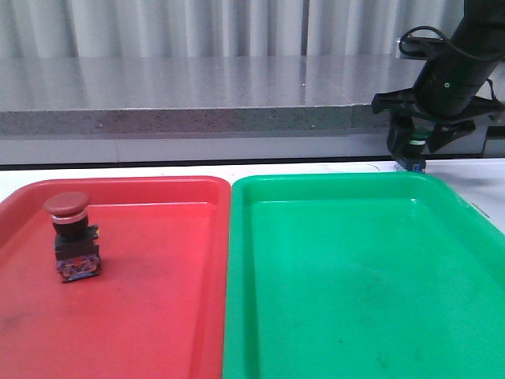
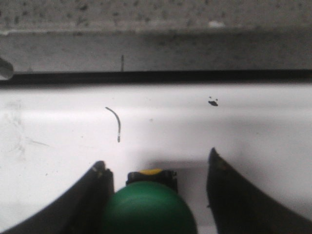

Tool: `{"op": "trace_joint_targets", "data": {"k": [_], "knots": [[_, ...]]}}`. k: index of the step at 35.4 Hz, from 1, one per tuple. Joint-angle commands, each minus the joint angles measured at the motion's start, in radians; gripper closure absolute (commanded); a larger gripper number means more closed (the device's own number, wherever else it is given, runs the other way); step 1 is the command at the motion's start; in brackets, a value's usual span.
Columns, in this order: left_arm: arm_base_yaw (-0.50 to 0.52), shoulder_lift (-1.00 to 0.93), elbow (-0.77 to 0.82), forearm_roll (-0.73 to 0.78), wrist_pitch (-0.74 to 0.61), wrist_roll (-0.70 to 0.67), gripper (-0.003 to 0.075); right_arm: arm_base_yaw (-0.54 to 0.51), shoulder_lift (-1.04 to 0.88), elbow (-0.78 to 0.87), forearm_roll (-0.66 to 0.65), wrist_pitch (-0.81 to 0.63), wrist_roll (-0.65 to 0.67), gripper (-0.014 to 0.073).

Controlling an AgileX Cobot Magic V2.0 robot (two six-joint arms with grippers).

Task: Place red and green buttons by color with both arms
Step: 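Lower the right gripper onto the green-capped button and close it, then carry the green button with the right gripper into the green tray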

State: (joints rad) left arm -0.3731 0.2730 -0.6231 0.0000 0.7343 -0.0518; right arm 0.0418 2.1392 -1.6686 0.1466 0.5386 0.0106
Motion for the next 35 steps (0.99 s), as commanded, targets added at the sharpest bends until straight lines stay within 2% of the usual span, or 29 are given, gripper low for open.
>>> {"op": "trace_joint_targets", "data": {"k": [1, 3, 7, 13, 21, 29, 35], "knots": [[-0.005, 0.010, -0.025, 0.000, -0.077, -0.007, 0.0281, 0.002, -0.067, -0.036, 0.016, -0.032, -0.011, 0.0333], [-0.005, 0.010, -0.025, 0.000, -0.077, -0.007, 0.0281, 0.002, -0.072, -0.036, 0.020, -0.025, -0.011, 0.0399], [-0.005, 0.010, -0.025, 0.000, -0.077, -0.007, 0.0281, 0.004, -0.095, -0.036, 0.020, -0.010, -0.011, 0.0452], [-0.005, 0.010, -0.025, 0.000, -0.077, -0.007, 0.0281, 0.005, -0.162, -0.036, 0.020, 0.023, -0.011, 0.0450], [-0.005, 0.010, -0.025, 0.000, -0.077, -0.007, 0.0281, 0.020, -0.292, -0.004, 0.019, 0.097, -0.105, 0.0450], [-0.005, 0.010, -0.025, 0.000, -0.077, -0.007, 0.0281, 0.086, -0.475, 0.222, 0.018, 0.056, -0.197, 0.0450], [-0.005, 0.010, -0.025, 0.000, -0.077, -0.007, 0.0281, 0.168, -0.609, 0.428, 0.017, -0.017, -0.208, 0.0450]]}}
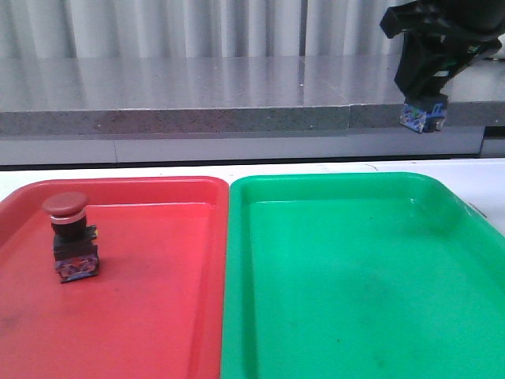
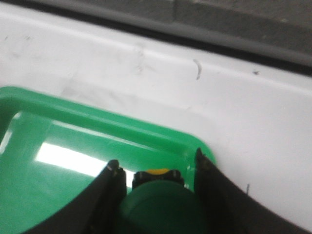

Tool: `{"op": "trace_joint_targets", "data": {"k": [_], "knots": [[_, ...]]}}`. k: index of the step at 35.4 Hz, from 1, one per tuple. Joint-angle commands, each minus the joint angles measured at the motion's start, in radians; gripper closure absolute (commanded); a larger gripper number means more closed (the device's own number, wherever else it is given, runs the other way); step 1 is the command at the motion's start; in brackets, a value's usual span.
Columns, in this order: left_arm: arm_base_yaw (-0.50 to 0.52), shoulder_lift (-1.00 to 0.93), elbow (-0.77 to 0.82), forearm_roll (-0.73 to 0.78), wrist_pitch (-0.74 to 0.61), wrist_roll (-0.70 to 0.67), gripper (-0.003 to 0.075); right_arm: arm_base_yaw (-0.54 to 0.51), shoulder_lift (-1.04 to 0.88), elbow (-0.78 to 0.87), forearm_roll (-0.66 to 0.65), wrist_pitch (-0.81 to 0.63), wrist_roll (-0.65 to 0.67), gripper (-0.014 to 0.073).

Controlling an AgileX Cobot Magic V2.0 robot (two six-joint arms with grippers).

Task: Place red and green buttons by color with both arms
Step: 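Carry the green button with the right gripper into the green tray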

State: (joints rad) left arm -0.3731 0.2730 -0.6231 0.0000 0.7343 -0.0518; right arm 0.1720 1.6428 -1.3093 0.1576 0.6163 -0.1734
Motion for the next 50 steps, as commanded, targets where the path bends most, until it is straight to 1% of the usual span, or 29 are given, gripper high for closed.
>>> {"op": "trace_joint_targets", "data": {"k": [1, 6, 11, 19, 25, 27, 29, 34, 37, 39, 45, 50], "knots": [[-0.005, 0.010, -0.025, 0.000, -0.077, -0.007, 0.0281, 0.052, -0.131, 0.103, 0.006, -0.107, -0.025, 0.0450], [-0.005, 0.010, -0.025, 0.000, -0.077, -0.007, 0.0281, 0.135, -0.195, 0.285, 0.006, -0.206, -0.033, 0.0450], [-0.005, 0.010, -0.025, 0.000, -0.077, -0.007, 0.0281, 0.192, -0.169, 0.392, 0.005, -0.314, -0.037, 0.0450], [-0.005, 0.010, -0.025, 0.000, -0.077, -0.007, 0.0281, 0.198, -0.071, 0.401, -0.004, -0.370, -0.049, 0.0450], [-0.005, 0.010, -0.025, 0.000, -0.077, -0.007, 0.0281, 0.198, -0.046, 0.401, -0.004, -0.386, -0.049, 0.0445], [-0.005, 0.010, -0.025, 0.000, -0.077, -0.007, 0.0281, 0.198, -0.046, 0.401, -0.004, -0.387, -0.049, 0.0426], [-0.005, 0.010, -0.025, 0.000, -0.077, -0.007, 0.0281, 0.198, -0.046, 0.401, -0.004, -0.389, -0.049, 0.0382], [-0.005, 0.010, -0.025, 0.000, -0.077, -0.007, 0.0281, 0.198, -0.046, 0.401, -0.004, -0.388, -0.049, 0.0216], [-0.005, 0.010, -0.025, 0.000, -0.077, -0.007, 0.0281, 0.198, -0.049, 0.401, -0.004, -0.387, -0.049, 0.0155], [-0.005, 0.010, -0.025, 0.000, -0.077, -0.007, 0.0281, 0.198, -0.057, 0.399, -0.004, -0.383, -0.049, 0.0139], [-0.005, 0.010, -0.025, 0.000, -0.077, -0.007, 0.0281, 0.198, -0.123, 0.393, -0.004, -0.333, -0.049, 0.0144], [-0.005, 0.010, -0.025, 0.000, -0.077, -0.007, 0.0281, 0.198, -0.227, 0.393, -0.011, -0.245, -0.049, 0.0144]]}}
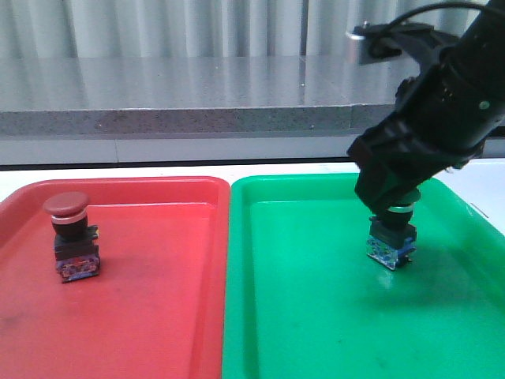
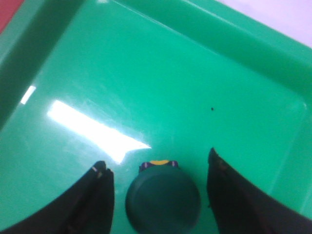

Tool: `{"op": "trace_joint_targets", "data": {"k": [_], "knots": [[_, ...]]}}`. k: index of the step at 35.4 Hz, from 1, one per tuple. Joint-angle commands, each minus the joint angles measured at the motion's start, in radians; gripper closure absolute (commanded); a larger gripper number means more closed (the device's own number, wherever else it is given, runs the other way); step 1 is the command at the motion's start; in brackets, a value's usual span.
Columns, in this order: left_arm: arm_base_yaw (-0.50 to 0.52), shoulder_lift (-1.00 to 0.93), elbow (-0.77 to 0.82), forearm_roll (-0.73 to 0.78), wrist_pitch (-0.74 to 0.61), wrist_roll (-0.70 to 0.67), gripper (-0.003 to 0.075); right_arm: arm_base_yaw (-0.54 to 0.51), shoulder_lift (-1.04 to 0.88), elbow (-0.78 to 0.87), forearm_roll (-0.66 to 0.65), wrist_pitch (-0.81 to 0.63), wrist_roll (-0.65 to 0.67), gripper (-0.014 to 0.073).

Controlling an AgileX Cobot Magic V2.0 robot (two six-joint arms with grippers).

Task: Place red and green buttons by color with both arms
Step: 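Carry the green button with the right gripper into the green tray, then open the right gripper and lift it off the green button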

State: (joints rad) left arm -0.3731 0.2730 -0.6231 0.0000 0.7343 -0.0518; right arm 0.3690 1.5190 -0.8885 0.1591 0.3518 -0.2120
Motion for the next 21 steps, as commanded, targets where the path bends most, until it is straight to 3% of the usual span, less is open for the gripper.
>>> {"op": "trace_joint_targets", "data": {"k": [1, 15, 21], "knots": [[-0.005, 0.010, -0.025, 0.000, -0.077, -0.007, 0.0281, 0.001, -0.124, -0.028, -0.014, 0.038, -0.010, 0.0144], [-0.005, 0.010, -0.025, 0.000, -0.077, -0.007, 0.0281, 0.001, -0.544, -0.026, -0.036, 0.396, -0.003, 0.0144], [-0.005, 0.010, -0.025, 0.000, -0.077, -0.007, 0.0281, 0.000, -0.713, -0.023, -0.040, 0.503, 0.068, 0.0144]]}}
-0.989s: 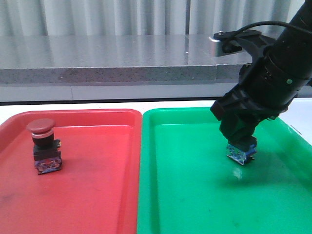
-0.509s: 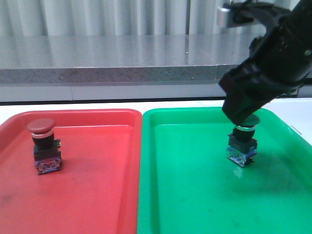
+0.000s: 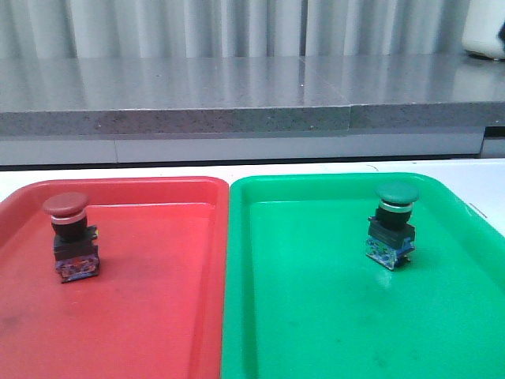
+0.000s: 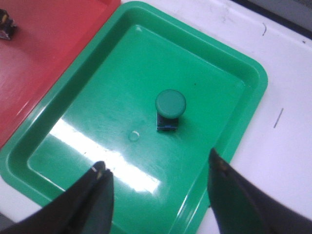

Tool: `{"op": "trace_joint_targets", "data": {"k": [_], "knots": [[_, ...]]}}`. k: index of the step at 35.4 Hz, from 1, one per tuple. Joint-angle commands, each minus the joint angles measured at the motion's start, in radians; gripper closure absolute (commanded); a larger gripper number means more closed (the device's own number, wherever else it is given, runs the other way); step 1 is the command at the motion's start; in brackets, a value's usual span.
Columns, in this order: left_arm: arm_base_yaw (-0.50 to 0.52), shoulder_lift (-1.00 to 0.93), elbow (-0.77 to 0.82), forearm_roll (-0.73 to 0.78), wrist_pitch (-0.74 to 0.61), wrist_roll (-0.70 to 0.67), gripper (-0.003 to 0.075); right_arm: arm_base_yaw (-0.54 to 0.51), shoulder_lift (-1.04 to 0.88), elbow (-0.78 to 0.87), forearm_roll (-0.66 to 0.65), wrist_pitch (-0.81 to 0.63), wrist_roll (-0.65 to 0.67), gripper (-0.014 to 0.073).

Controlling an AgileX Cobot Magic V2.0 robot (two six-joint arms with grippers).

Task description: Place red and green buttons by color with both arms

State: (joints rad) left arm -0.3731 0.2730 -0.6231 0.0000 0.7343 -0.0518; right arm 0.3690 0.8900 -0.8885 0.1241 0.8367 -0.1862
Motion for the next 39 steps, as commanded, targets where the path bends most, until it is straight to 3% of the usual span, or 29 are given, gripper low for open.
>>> {"op": "trace_joint_targets", "data": {"k": [1, 11, 19, 21, 26, 29, 31, 36, 39], "knots": [[-0.005, 0.010, -0.025, 0.000, -0.077, -0.007, 0.0281, 0.000, -0.115, -0.023, -0.007, 0.037, 0.055, 0.0144], [-0.005, 0.010, -0.025, 0.000, -0.077, -0.007, 0.0281, 0.000, -0.334, -0.023, -0.011, 0.174, 0.079, 0.0144], [-0.005, 0.010, -0.025, 0.000, -0.077, -0.007, 0.0281, 0.000, -0.388, -0.023, -0.011, 0.189, 0.079, 0.0153], [-0.005, 0.010, -0.025, 0.000, -0.077, -0.007, 0.0281, 0.000, -0.388, -0.023, -0.011, 0.189, 0.079, 0.0204], [-0.005, 0.010, -0.025, 0.000, -0.077, -0.007, 0.0286, 0.000, -0.388, -0.023, -0.011, 0.192, 0.079, 0.0489], [-0.005, 0.010, -0.025, 0.000, -0.075, -0.007, 0.0391, 0.000, -0.388, -0.023, -0.011, 0.192, 0.079, 0.0637], [-0.005, 0.010, -0.025, 0.000, -0.073, -0.007, 0.0513, 0.000, -0.388, -0.023, -0.011, 0.192, 0.079, 0.0707], [-0.005, 0.010, -0.025, 0.000, -0.075, -0.007, 0.0742, 0.000, -0.388, -0.023, -0.011, 0.194, 0.079, 0.0701], [-0.005, 0.010, -0.025, 0.000, -0.075, -0.007, 0.0740, 0.000, -0.388, -0.023, -0.011, 0.194, 0.079, 0.0701]]}}
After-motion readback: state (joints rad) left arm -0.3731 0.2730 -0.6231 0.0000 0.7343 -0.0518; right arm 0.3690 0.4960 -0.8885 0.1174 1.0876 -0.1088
